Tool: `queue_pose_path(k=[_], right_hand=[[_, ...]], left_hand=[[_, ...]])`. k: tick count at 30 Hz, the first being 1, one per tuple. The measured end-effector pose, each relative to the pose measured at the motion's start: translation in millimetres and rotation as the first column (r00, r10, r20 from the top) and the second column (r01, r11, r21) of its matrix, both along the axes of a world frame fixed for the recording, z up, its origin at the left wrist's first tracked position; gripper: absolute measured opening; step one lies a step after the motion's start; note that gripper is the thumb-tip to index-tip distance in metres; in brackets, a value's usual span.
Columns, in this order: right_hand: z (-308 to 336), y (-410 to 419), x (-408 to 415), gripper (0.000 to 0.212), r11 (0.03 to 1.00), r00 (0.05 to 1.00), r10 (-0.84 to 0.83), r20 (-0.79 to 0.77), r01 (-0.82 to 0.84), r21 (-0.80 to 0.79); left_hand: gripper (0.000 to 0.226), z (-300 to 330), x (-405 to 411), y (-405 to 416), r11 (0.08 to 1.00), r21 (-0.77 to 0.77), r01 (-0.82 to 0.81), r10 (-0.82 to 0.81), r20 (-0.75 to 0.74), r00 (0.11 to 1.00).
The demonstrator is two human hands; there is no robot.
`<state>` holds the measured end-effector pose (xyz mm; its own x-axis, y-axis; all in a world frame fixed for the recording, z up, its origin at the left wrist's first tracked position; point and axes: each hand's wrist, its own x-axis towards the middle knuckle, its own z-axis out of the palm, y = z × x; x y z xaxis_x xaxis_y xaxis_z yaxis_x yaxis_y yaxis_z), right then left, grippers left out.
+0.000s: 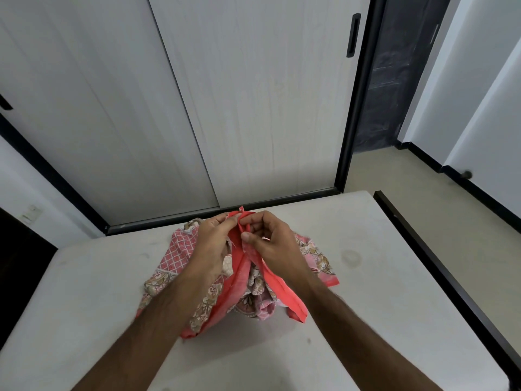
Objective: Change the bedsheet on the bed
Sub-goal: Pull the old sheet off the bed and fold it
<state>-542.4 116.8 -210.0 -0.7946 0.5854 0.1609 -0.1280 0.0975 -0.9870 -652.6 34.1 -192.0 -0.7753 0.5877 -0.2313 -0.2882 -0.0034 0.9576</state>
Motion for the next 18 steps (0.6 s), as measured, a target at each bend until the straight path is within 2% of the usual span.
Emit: queue_pose_path(k=[2,6,9,12,14,18], right_hand=[[-1,-1,0,0.023,0.999,1.0,0.013,-0.01,-0.013,-0.033],[-3,-4,2,0.028,0.998,1.0,0.018,-0.023,-0.019,-0.06],[-7,-5,4,0.036,0.994,0.997,0.072,0.001,-0.072,-0.08],[-14,-3,8,0.048,0.949,0.983,0.181,-0.03,-0.182,-0.258],[-24,0,13,0.046,0.894,0.962,0.27,-0.038,-0.266,-0.36],[-56,0,19,0.042,0.806,0.886,0.464,0.016,-0.414,-0.423]], left_hand=[[0.018,0,-1,-2,1.0,-0.024,0.008,-0.007,0.01,1.0],[0.029,-2,4,-7,0.999,-0.022,0.042,-0.043,-0.034,0.998],[0.032,-10,7,-12,0.989,-0.086,0.117,-0.133,-0.209,0.969],[0.038,-24,-1,-23,0.977,-0.152,0.152,-0.196,-0.338,0.92],[0.042,-35,-7,-34,0.956,-0.227,0.188,-0.266,-0.391,0.881],[0.06,-65,-7,-58,0.865,-0.46,0.202,-0.429,-0.469,0.772]])
